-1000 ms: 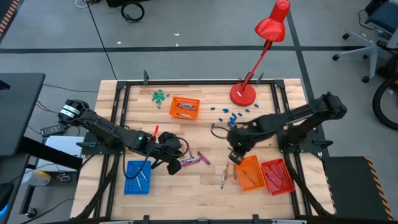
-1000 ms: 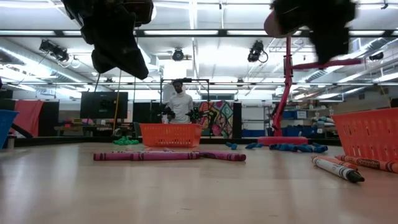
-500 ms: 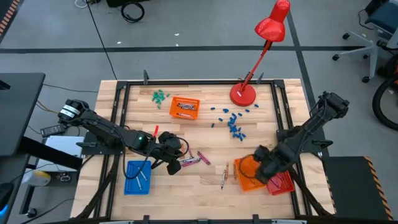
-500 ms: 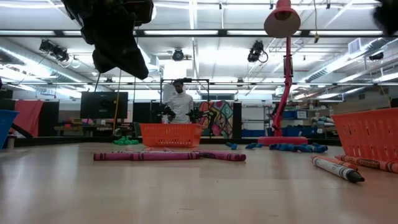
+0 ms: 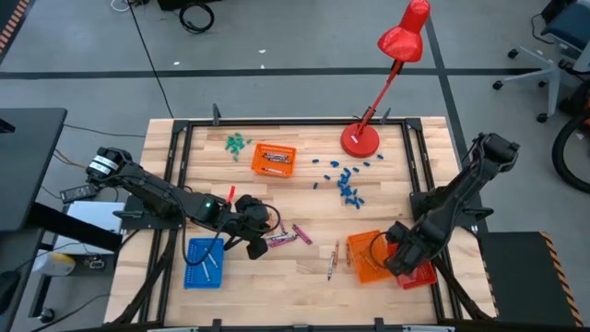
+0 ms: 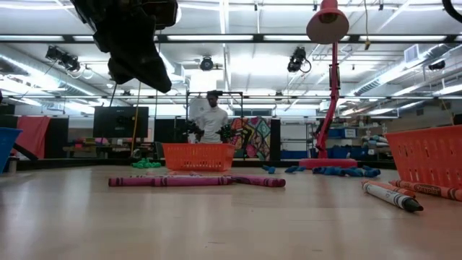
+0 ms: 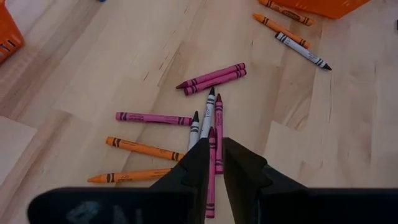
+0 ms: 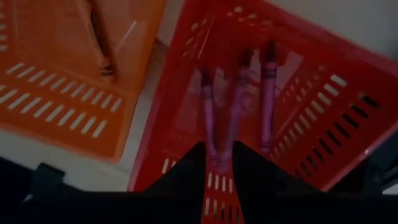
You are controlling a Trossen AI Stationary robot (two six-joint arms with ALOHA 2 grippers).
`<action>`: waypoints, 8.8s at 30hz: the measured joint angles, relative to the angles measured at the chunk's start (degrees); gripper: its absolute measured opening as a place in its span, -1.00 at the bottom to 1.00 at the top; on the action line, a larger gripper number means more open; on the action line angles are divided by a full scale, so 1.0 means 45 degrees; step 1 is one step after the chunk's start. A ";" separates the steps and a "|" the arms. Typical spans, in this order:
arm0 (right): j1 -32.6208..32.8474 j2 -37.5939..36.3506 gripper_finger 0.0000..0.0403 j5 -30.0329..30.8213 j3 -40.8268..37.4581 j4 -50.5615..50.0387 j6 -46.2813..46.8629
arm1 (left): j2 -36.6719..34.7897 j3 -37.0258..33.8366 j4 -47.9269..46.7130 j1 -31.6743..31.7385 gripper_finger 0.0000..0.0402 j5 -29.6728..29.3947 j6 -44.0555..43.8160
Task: Sort crayons
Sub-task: Put the red crayon into the red bin, then put the black crayon into the top orange bin
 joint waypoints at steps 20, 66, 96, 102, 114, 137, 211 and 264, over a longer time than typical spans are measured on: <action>-0.4223 0.1176 -0.50 0.2694 0.4894 -0.2206 -0.6109 | 0.0000 0.0000 0.0109 0.0151 -0.74 0.0000 -0.0093; -0.8502 0.9825 -0.50 0.1986 0.8655 0.3222 -1.6359 | -0.1909 0.0000 -0.2573 -0.1025 -0.74 -0.1137 -0.2678; -0.9083 0.9004 -0.94 0.1224 0.8372 0.2214 -1.7116 | -0.1904 0.0000 -0.2587 -0.1025 -0.74 -0.1117 -0.2536; -0.9286 0.8356 -0.97 0.1224 0.8374 0.1208 -1.7023 | -0.1899 0.0000 -0.2583 -0.1025 -0.74 -0.1117 -0.2567; -0.7278 0.8076 -0.57 0.0516 0.8388 0.0886 -1.6416 | -0.1899 0.0000 -0.2578 -0.1025 -0.74 -0.1195 -0.2688; -0.6574 0.8143 -0.30 0.4702 0.6192 0.4236 -1.6172 | -0.1899 0.0000 -0.2287 -0.1010 -0.74 -0.1209 -0.2698; -0.7070 0.6276 -0.35 0.3551 0.7383 0.0545 -1.5028 | -0.0086 -0.0024 -0.0397 -0.1899 -0.74 -0.1198 -0.3719; -0.4201 -0.0181 -0.35 0.5003 0.5547 -0.0278 -1.8766 | 0.8160 0.7813 -0.4136 0.0038 -0.74 0.1103 -0.7619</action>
